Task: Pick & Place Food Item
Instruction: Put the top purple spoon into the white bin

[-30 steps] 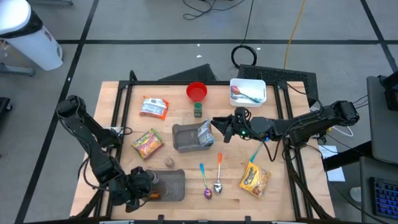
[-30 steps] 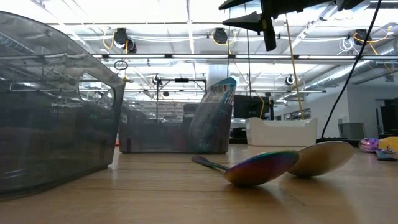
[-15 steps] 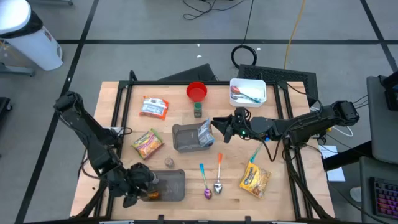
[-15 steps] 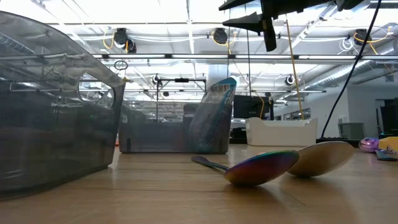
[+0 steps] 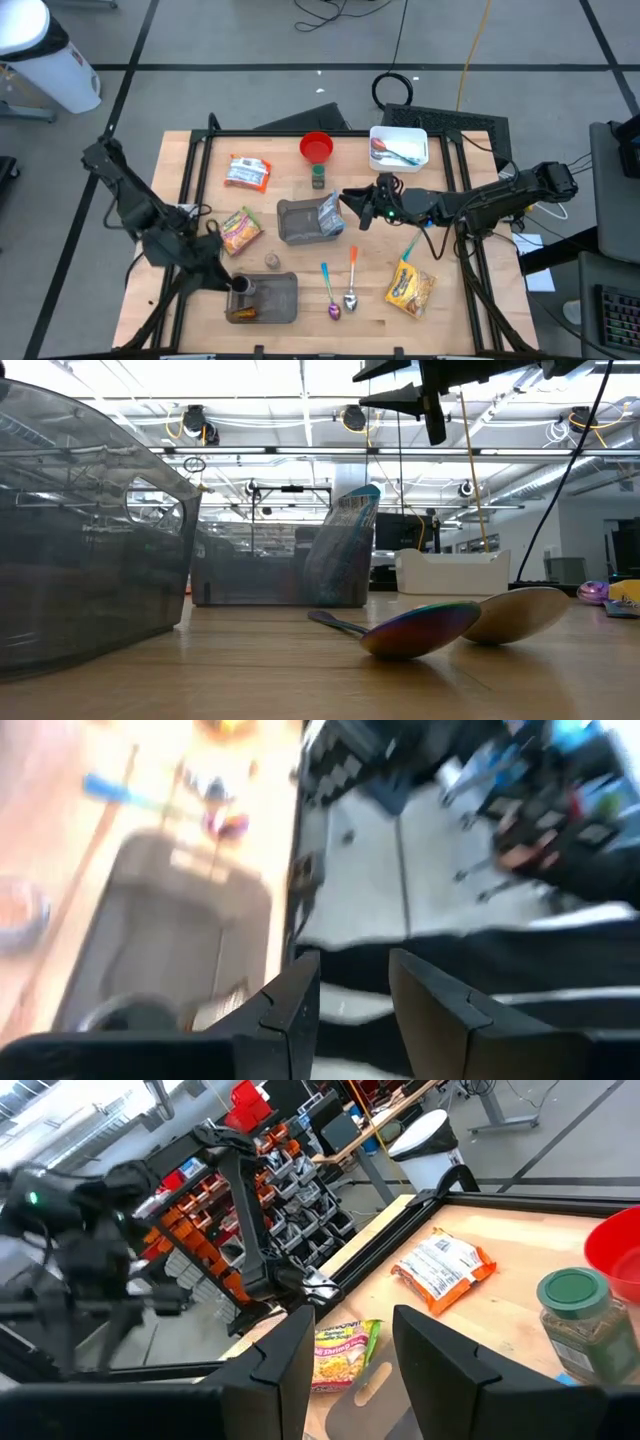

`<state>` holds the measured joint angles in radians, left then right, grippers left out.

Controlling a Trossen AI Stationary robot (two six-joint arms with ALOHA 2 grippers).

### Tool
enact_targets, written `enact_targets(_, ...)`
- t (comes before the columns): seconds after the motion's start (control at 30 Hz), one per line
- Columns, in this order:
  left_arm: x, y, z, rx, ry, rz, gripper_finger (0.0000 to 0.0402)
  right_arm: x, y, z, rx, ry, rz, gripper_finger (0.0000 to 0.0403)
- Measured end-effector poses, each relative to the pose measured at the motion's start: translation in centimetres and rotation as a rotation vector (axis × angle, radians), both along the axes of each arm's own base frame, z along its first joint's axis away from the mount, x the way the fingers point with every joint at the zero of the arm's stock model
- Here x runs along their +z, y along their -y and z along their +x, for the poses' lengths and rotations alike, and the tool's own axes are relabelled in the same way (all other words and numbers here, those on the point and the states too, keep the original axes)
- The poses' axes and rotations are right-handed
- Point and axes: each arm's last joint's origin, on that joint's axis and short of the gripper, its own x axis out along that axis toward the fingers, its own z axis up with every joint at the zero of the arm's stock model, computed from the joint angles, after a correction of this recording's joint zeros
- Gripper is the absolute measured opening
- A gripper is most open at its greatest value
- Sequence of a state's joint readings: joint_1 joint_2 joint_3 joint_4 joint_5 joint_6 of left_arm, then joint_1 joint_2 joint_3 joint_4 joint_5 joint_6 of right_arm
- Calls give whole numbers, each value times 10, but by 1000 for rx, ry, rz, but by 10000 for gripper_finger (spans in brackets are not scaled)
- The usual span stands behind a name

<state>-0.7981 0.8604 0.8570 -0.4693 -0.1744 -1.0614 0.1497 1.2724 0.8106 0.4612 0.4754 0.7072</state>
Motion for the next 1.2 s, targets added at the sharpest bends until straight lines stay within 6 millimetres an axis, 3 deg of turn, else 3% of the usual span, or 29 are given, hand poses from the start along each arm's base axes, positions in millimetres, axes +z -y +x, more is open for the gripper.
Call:
enact_targets(0.17, 13, -10, 2, 145, 182, 56, 129, -10, 1, -3, -20, -29, -12, 130)
enact_targets(0.3, 16, -12, 11, 309, 296, 203, 129, -23, 2, -6, -29, -43, 33, 130)
enact_targets(0.43, 17, -17, 27, 614, 372, 349, 129, -36, 2, -11, -34, -36, 68, 130)
enact_targets(0.6, 19, -27, 50, 937, 415, 413, 129, -52, 5, -20, -43, -1, 106, 130)
enact_targets(0.9, 19, -54, 92, 998, 463, 407, 129, -72, 22, -34, -94, 53, 109, 130)
enact_targets(1.2, 38, -77, 103, 1039, 640, 210, 129, -84, 31, -40, -131, 13, 104, 130)
